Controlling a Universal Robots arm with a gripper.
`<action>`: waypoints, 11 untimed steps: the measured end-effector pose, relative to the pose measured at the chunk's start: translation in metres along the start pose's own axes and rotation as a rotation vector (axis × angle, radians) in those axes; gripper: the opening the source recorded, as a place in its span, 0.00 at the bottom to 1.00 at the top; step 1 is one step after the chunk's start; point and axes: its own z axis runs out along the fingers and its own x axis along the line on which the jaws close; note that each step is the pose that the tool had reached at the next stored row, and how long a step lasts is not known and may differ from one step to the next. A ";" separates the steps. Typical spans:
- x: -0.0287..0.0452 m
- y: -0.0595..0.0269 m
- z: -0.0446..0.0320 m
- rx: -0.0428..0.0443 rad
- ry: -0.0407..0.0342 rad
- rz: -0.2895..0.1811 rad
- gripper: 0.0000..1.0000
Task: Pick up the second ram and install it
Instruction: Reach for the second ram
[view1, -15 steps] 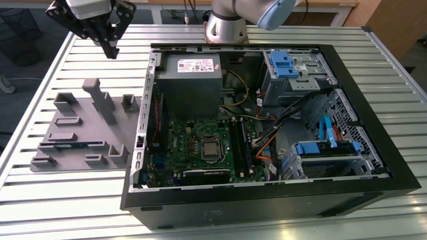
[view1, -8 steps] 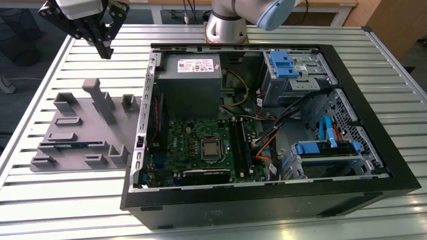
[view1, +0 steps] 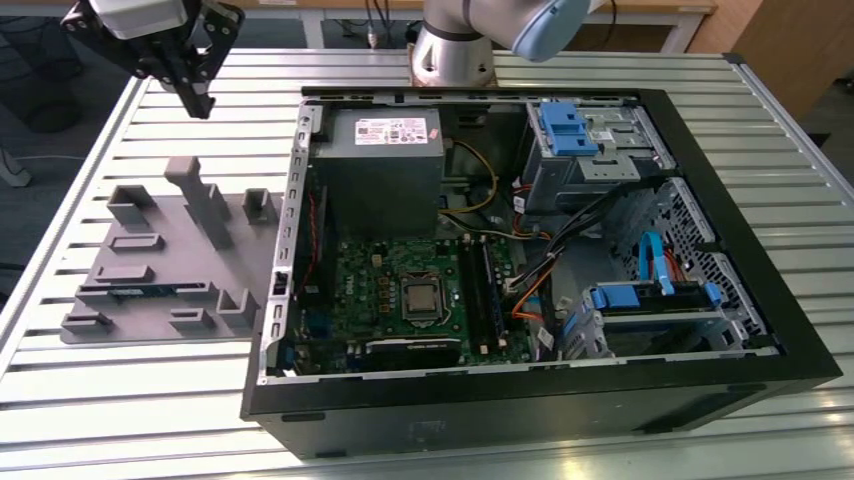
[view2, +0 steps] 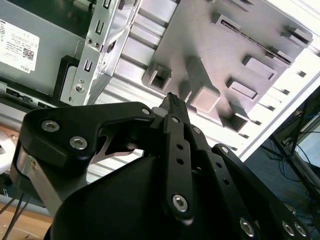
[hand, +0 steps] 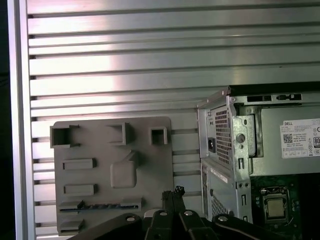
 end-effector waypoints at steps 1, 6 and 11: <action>0.0016 -0.0002 -0.0001 0.0001 0.0001 0.000 0.11; 0.0121 -0.0057 0.0001 0.0000 0.0001 0.000 0.11; 0.0273 -0.0126 0.0003 0.0000 0.0001 0.000 0.11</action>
